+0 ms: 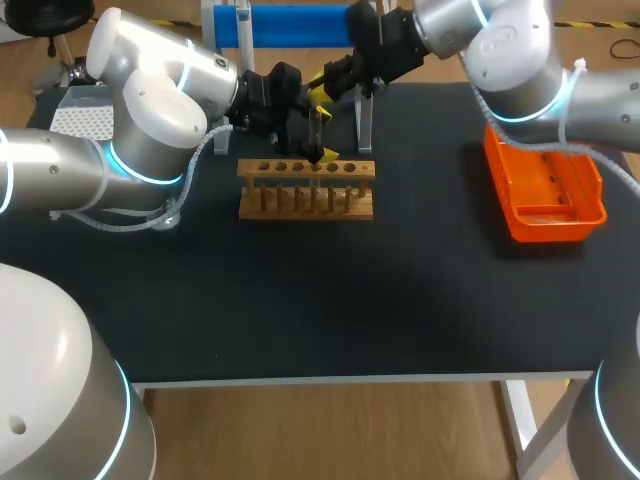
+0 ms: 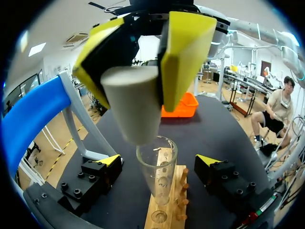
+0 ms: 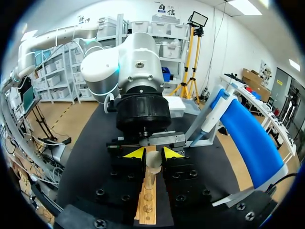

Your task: Invert the test tube, pick up the pipette, mount the tip to pipette, aspirate from beaker and dispense into the tube, eject the tip, return the pipette, and cap with the stopper.

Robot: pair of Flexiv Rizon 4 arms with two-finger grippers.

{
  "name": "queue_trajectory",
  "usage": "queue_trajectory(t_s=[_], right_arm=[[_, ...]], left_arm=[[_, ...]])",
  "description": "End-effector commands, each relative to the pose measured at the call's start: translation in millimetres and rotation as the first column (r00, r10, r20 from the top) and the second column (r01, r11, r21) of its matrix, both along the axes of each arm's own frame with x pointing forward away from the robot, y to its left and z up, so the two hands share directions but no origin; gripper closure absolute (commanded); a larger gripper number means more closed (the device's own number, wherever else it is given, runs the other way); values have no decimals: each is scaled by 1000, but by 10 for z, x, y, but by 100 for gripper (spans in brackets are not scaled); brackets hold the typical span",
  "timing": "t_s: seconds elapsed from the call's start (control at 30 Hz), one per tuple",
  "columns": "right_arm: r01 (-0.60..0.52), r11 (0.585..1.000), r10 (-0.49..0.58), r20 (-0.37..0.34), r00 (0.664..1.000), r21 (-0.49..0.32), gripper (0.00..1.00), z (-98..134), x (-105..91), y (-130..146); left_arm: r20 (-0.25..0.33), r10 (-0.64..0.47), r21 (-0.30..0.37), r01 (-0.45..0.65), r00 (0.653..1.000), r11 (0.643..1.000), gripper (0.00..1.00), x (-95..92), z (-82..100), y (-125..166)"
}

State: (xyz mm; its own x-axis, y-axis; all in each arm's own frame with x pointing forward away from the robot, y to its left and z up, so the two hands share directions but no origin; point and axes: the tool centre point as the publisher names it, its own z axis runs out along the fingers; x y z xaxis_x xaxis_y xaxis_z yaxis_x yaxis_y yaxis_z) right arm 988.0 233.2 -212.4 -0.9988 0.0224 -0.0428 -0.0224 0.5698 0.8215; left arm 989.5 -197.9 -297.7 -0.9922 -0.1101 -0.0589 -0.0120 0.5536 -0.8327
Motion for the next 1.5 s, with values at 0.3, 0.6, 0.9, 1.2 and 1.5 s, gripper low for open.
queue_trajectory(t_s=[0.3,0.6,0.9,1.2,1.5], right_arm=[[-5,1000,5,-14,1000,-12,100,-79,4,-9],[-7,1000,7,-20,1000,-20,100,-131,-10,-3],[-2,1000,2,-11,1000,-9,100,-82,-6,-9],[-5,1000,5,1,1000,-3,100,-39,-16,-11],[-10,1000,10,2,1000,-1,100,-35,-38,-5]], left_arm=[[-2,-2,2,2,1000,1000,0,11,1,-2],[-2,-2,2,2,1000,1000,0,11,1,-2],[-2,-2,2,2,1000,1000,0,11,1,-2],[-2,-2,2,2,1000,1000,0,11,1,-2],[-2,-2,2,2,1000,1000,0,11,1,-2]])
